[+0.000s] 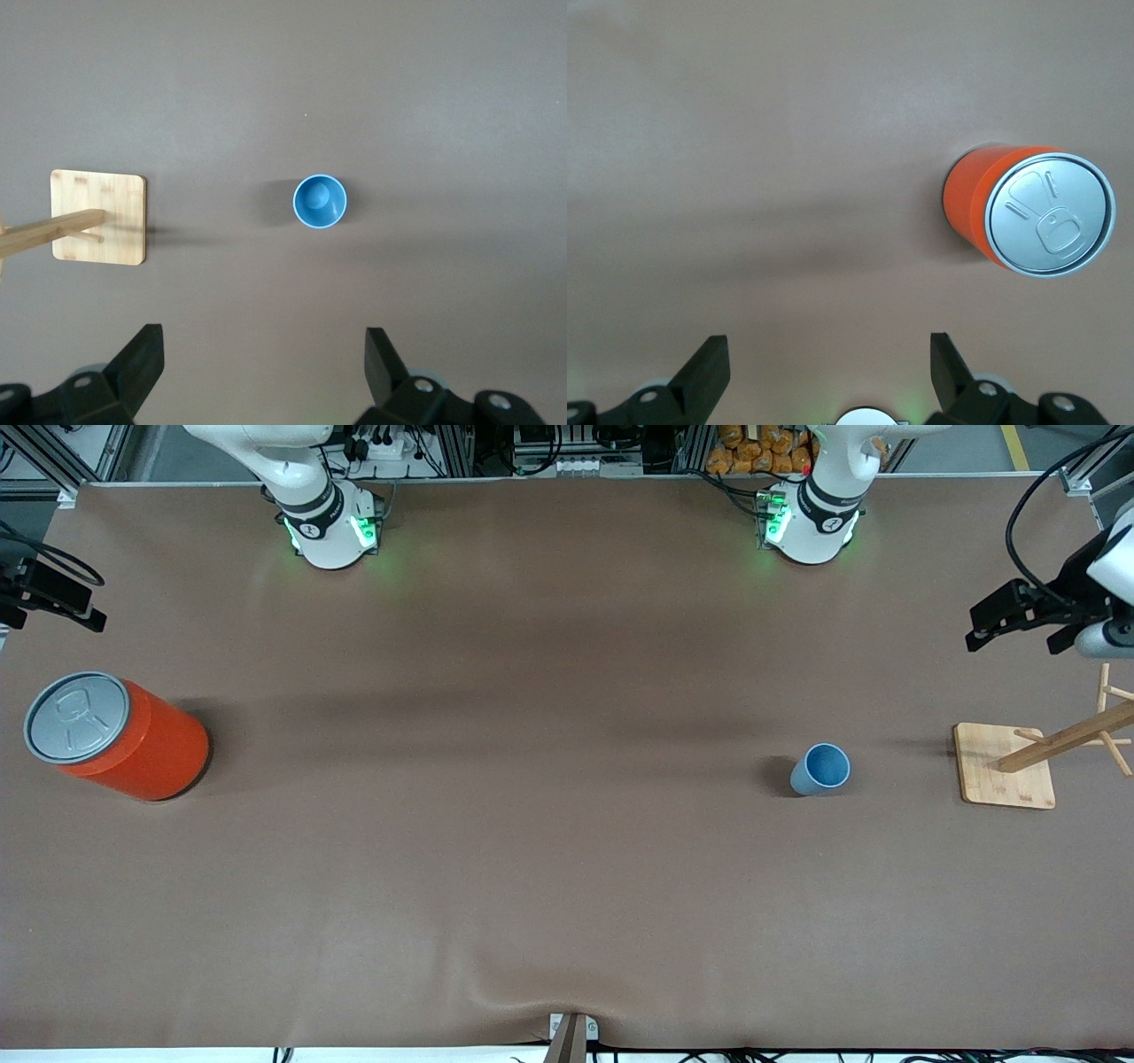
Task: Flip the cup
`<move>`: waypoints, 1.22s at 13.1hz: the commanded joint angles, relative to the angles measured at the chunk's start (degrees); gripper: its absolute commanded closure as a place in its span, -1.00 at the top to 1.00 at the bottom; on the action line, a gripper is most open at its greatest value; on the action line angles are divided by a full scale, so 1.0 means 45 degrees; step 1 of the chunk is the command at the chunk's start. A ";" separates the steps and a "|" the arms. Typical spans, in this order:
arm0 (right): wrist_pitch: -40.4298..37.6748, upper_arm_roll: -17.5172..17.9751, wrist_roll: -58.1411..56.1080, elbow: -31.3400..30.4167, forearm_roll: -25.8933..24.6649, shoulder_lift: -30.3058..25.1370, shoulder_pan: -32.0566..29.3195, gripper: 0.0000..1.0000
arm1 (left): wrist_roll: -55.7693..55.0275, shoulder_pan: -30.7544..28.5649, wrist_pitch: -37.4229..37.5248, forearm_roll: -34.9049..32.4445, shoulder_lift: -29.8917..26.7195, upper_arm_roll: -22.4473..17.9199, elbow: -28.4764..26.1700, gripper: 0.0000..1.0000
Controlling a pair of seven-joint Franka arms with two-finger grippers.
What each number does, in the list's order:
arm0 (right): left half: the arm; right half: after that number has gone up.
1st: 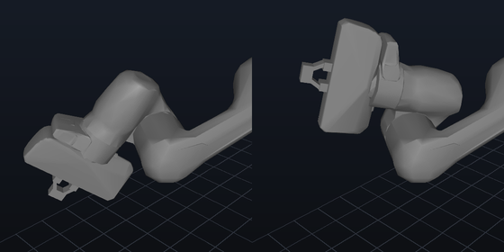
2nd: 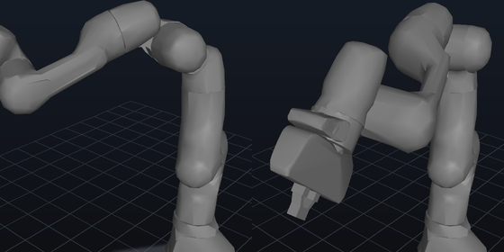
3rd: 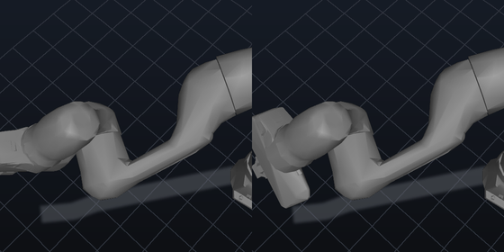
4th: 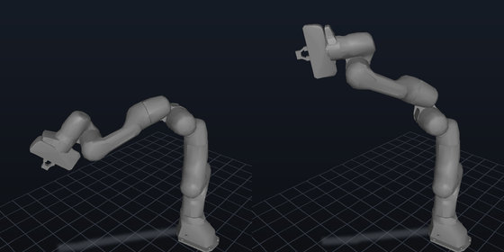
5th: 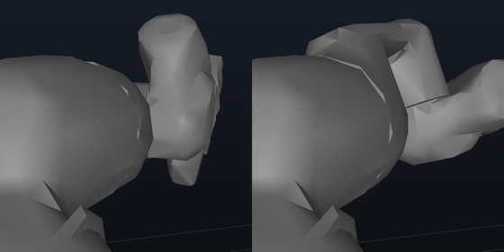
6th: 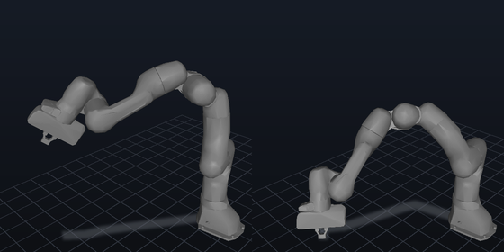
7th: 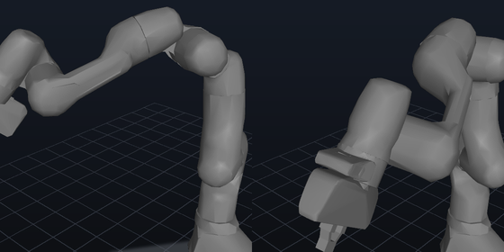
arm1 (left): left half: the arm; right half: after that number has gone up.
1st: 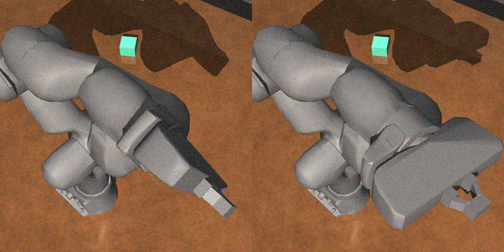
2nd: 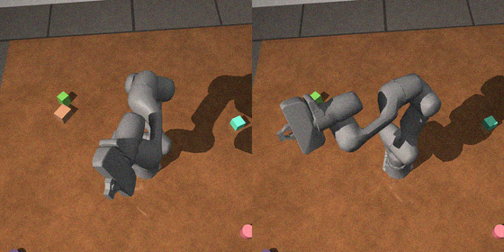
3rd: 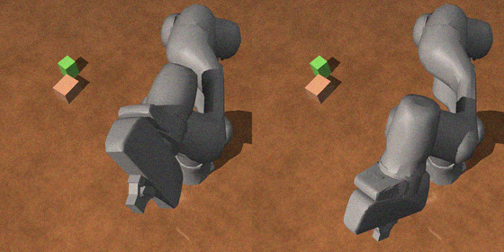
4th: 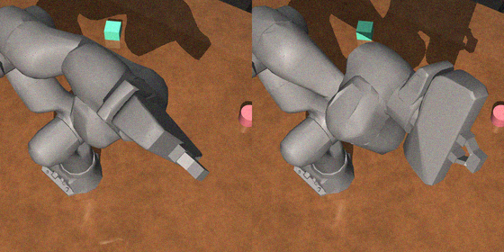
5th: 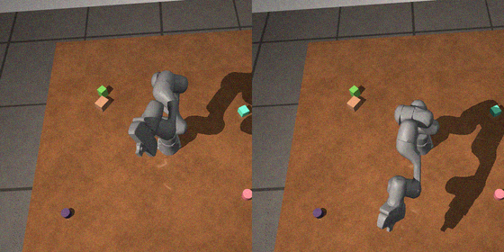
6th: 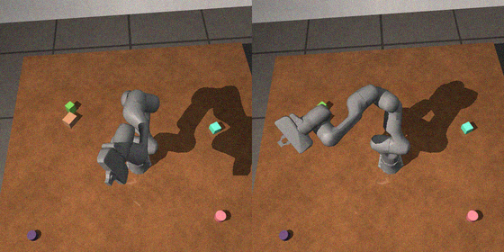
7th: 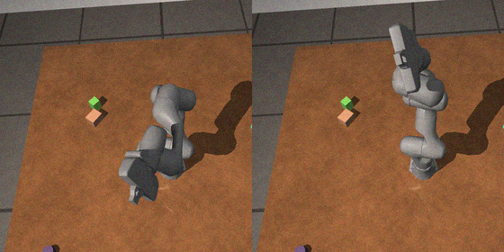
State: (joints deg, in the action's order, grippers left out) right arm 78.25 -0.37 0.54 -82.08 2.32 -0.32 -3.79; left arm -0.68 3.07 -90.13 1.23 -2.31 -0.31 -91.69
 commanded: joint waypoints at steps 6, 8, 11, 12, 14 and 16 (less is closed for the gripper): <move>0.0150 -0.0055 -0.0023 0.0154 0.0109 -0.0145 -0.0075 1.00 | 0.0210 0.0235 0.0498 -0.0194 0.0084 -0.1314 0.0767 1.00; 0.0092 -0.0075 -0.0023 0.0505 0.0187 -0.0145 -0.0095 1.00 | -0.0588 0.0236 0.0537 -0.0272 0.0104 -0.1356 0.0708 1.00; 0.0092 -0.0035 0.0074 0.0506 0.0051 -0.0106 -0.0075 1.00 | -0.1531 0.0372 0.0927 -0.0350 0.0006 -0.1239 0.0727 1.00; 0.0092 -0.0055 0.0074 0.0506 -0.0008 -0.0067 -0.0095 1.00 | -0.1104 0.0353 0.0928 -0.0351 0.0025 -0.1239 0.0727 1.00; 0.0014 -0.0055 0.0055 0.0448 0.0011 -0.0066 -0.0405 1.00 | -0.0768 0.0353 0.0908 -0.0292 0.0045 -0.1278 0.0727 1.00; -0.0239 -0.0017 -0.0023 0.0428 0.0011 -0.0125 -0.0388 1.00 | -0.0787 0.0372 0.0908 -0.0292 0.0045 -0.1278 0.0727 1.00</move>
State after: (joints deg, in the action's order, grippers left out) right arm 78.38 -1.00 0.58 -80.17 2.39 -0.39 -4.78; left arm -4.88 4.49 -87.23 1.20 -1.57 -6.02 -88.86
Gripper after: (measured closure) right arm 0.000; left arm 0.000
